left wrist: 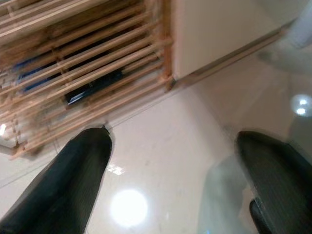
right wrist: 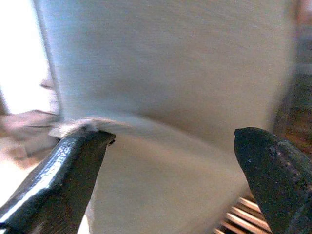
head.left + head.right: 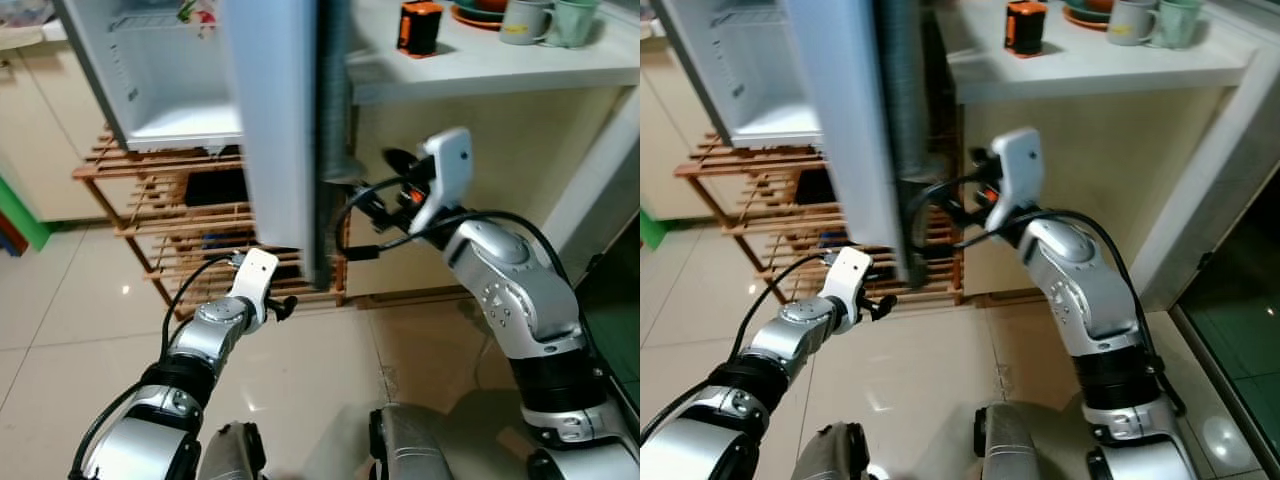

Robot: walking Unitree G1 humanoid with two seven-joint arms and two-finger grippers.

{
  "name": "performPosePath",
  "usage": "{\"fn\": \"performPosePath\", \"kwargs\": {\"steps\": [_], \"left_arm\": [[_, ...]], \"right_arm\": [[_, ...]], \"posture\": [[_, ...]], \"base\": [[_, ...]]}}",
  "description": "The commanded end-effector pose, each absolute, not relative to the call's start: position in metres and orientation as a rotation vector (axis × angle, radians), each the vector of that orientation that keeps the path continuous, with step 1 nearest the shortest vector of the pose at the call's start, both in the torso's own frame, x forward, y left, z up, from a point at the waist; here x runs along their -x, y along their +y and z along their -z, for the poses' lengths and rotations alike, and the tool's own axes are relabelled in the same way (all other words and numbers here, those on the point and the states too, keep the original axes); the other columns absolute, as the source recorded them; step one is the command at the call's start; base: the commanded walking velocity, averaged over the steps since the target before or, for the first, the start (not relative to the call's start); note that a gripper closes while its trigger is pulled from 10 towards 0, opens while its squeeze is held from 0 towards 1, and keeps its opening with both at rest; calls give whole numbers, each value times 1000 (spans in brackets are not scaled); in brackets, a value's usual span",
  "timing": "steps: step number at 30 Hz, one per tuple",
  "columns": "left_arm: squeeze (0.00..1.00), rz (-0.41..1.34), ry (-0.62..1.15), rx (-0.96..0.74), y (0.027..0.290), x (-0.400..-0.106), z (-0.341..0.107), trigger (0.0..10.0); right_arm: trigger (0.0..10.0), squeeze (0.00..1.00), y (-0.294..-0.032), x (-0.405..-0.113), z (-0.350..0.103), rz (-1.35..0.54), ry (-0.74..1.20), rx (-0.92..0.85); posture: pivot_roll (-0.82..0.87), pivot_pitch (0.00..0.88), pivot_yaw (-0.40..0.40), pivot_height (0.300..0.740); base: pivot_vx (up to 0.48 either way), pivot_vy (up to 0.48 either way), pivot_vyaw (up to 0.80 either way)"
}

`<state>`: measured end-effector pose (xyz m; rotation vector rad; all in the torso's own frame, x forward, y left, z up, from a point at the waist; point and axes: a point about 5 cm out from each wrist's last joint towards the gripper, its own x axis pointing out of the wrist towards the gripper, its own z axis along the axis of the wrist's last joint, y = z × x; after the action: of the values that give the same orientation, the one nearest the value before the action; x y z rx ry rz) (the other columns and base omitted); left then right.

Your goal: Restocking fridge

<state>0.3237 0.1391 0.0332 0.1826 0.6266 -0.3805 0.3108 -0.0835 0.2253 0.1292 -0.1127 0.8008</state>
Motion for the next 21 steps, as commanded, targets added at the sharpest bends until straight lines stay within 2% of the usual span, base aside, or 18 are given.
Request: {"fn": "performPosePath", "kwargs": {"steps": [1, 5, 9, 13, 18, 21], "left_arm": [[0, 398, 615, -202, 136, -327, -37, 10000], [0, 405, 623, -200, 136, -324, -33, 10000], [0, 410, 622, -196, 135, -323, -34, 10000], [0, 420, 585, -158, 130, -325, -38, 10000], [0, 468, 439, -85, 115, -335, -62, 10000], [0, 484, 439, -91, 112, -334, -63, 10000]], "right_arm": [[10000, 0, -92, -315, -233, -774, -130, -146], [10000, 0, -124, -336, -229, -536, -109, -165], [10000, 0, -133, -341, -231, -449, -126, -212], [10000, 0, -134, -343, -230, -398, -118, -207], [10000, 0, -133, -344, -230, -355, -149, -178], [10000, 0, -133, -345, -228, -347, -149, -171]], "posture": [[-307, 0, 44, 663], [-299, 0, 43, 663], [-294, 0, 44, 663], [-294, 0, 44, 678], [-283, 0, 41, 698], [-284, 0, 43, 703]], "base": [[0, 0, 0], [0, 0, 0], [0, 0, 0], [0, 0, 0], [0, 0, 0], [0, 0, 0]]}}
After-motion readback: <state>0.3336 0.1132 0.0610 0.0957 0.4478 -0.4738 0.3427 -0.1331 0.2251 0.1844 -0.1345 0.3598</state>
